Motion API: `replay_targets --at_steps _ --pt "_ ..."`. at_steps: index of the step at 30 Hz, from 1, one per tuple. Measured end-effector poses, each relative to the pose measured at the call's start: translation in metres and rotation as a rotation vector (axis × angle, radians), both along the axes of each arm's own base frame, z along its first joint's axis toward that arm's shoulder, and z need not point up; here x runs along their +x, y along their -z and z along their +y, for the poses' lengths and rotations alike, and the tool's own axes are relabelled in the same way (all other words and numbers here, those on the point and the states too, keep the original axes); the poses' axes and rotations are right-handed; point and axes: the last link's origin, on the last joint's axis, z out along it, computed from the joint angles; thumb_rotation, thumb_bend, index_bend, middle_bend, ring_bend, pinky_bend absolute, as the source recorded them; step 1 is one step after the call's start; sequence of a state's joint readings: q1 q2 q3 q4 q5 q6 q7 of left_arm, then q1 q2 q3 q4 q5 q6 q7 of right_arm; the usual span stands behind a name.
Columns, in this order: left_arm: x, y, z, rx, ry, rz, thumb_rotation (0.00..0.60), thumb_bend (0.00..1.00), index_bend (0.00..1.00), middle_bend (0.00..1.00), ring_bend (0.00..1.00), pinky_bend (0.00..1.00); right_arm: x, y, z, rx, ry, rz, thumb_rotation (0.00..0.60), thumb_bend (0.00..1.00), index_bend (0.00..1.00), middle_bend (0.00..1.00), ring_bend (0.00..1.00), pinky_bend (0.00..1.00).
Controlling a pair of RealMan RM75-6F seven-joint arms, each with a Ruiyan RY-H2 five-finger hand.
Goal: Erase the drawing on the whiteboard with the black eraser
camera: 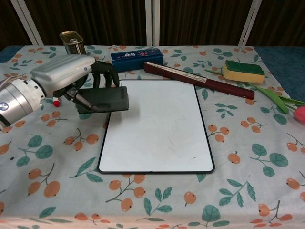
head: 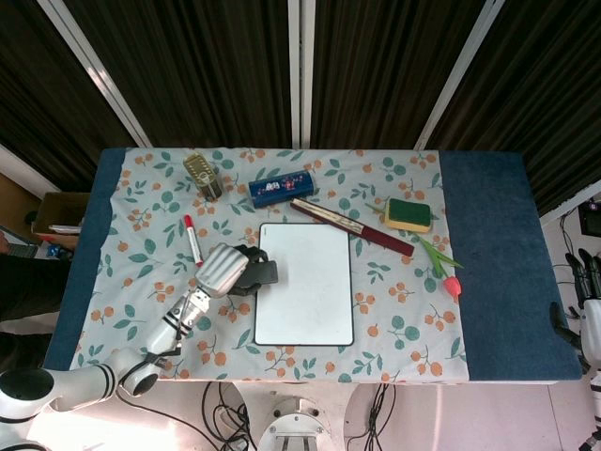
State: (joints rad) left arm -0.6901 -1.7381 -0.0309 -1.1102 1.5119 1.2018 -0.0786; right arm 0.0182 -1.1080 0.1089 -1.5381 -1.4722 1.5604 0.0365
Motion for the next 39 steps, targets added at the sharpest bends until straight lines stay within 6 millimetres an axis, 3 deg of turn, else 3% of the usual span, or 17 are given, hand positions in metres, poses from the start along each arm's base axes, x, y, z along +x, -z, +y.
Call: replay_targets --at_steps 6,11,17,23,28,34,39 --pt "-0.051 -0.019 0.005 0.041 -0.093 -0.019 0.6 0.51 0.52 0.62 0.63 0.79 0.0 0.0 0.0 0.002 -0.002 0.003 0.6 0.38 0.0 0.0 0.0 0.0" --pt "-0.078 -0.028 -0.004 0.057 -0.117 -0.034 0.6 0.5 0.52 0.61 0.63 0.78 0.0 0.002 0.0 0.011 0.002 0.004 0.6 0.38 0.0 0.0 0.0 0.0" --pt "-0.077 -0.022 -0.008 0.049 -0.115 -0.046 0.6 0.44 0.45 0.58 0.6 0.76 -0.001 0.007 -0.001 0.022 0.009 0.005 0.6 0.38 0.0 0.0 0.0 0.0" --pt "-0.078 -0.02 -0.009 0.042 -0.098 -0.035 0.6 0.24 0.19 0.35 0.37 0.56 -0.001 0.005 -0.001 0.009 0.016 0.002 0.6 0.38 0.0 0.0 0.0 0.0" --pt "-0.078 -0.02 -0.01 0.042 -0.09 -0.012 0.6 0.12 0.17 0.28 0.26 0.48 -0.001 0.006 -0.001 0.012 0.017 0.001 0.6 0.38 0.0 0.0 0.0 0.0" --pt "-0.077 -0.025 -0.013 0.052 -0.084 -0.014 0.6 0.1 0.14 0.23 0.19 0.35 0.0 0.005 -0.001 0.008 0.012 0.0 0.6 0.38 0.0 0.0 0.0 0.0" --pt "-0.071 -0.042 -0.019 0.096 -0.069 -0.036 0.573 0.09 0.14 0.19 0.13 0.23 0.001 0.005 0.0 0.008 0.002 0.0 0.6 0.38 0.0 0.0 0.0 0.0"
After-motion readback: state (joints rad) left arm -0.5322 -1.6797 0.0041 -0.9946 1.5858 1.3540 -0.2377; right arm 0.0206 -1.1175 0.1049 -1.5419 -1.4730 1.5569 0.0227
